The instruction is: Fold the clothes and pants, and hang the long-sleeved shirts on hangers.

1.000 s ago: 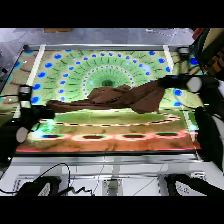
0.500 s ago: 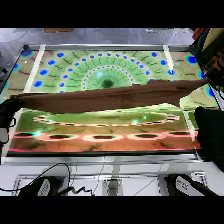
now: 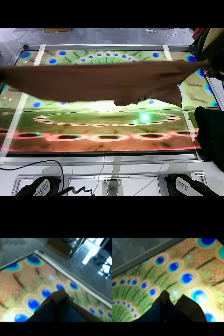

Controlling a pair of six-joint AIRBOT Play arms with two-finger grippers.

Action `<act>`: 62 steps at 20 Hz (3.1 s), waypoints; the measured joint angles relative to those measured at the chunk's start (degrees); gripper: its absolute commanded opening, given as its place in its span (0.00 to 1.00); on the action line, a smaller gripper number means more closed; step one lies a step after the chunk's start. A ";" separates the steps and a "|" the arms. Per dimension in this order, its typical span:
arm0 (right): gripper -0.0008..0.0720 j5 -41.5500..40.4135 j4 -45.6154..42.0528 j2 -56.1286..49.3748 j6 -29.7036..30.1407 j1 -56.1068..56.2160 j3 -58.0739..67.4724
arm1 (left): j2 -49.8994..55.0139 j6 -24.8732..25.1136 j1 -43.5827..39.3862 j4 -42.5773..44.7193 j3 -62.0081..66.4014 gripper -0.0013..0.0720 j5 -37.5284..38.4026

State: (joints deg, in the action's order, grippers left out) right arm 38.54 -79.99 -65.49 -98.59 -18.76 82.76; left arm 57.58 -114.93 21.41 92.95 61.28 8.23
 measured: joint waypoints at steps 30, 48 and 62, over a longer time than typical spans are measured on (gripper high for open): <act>0.04 27.82 -6.49 18.29 11.32 0.76 -43.01 | 1.46 12.76 4.85 6.16 -26.34 0.97 40.44; 0.04 28.28 -6.36 18.29 11.30 0.76 -43.04 | 3.30 9.70 21.40 -10.91 -26.34 0.90 38.88; 0.04 29.31 -5.81 18.29 11.30 0.76 -43.06 | 4.55 10.99 30.03 -18.01 -26.36 0.04 32.48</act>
State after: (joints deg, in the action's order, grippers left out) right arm 67.85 -85.80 -47.20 -87.29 -18.00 39.70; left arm 62.13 -103.94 51.44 74.94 34.92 40.71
